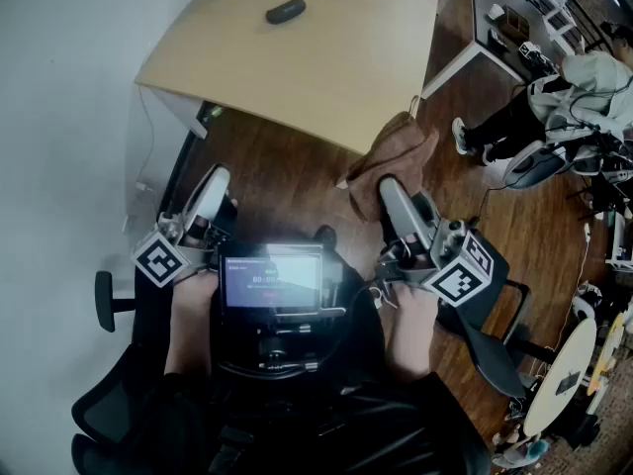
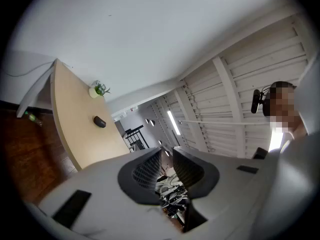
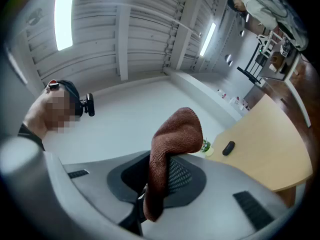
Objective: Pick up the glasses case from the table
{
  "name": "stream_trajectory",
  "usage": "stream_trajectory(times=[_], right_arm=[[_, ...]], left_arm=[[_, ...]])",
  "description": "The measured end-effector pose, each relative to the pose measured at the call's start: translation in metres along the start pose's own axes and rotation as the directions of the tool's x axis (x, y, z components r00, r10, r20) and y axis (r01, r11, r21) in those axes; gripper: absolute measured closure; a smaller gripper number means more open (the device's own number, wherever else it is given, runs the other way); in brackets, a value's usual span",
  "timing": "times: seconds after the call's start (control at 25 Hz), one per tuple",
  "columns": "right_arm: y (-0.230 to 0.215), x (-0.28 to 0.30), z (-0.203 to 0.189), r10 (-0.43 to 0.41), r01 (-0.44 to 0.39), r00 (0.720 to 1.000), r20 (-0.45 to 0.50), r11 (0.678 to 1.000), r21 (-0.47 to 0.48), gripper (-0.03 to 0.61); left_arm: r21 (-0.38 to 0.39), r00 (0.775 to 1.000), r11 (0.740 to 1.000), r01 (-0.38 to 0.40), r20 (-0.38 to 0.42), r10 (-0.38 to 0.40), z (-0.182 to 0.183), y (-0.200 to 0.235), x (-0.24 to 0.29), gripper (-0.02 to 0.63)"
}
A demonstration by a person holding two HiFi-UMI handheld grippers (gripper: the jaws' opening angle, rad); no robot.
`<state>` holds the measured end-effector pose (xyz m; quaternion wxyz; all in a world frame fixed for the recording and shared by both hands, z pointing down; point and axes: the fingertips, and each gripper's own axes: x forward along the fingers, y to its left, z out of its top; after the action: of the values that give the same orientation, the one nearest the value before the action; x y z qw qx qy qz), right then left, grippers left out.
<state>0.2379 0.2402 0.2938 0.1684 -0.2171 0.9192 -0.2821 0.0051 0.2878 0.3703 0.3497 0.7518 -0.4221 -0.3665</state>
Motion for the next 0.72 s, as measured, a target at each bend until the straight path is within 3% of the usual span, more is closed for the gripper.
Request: stream_trajectory(times=[0.36,0.72], right_arm=[[-0.049,0.072,0.01,0.119,-0.118,0.993,-0.019,0.992,0.042,0.518],[-0.142,0.161,0.084,0.232,-0.231,0.973,-0.001,0.967,0.106,0.518]], left_arm=[[0.063,0.996,0.995,-0.078,0.049,0.075,0.03,0.031,0.026,0.532],[0.182,0.992,0.976,-0.122,0.046,0.116,0.072,0.052,0.15,0.485]])
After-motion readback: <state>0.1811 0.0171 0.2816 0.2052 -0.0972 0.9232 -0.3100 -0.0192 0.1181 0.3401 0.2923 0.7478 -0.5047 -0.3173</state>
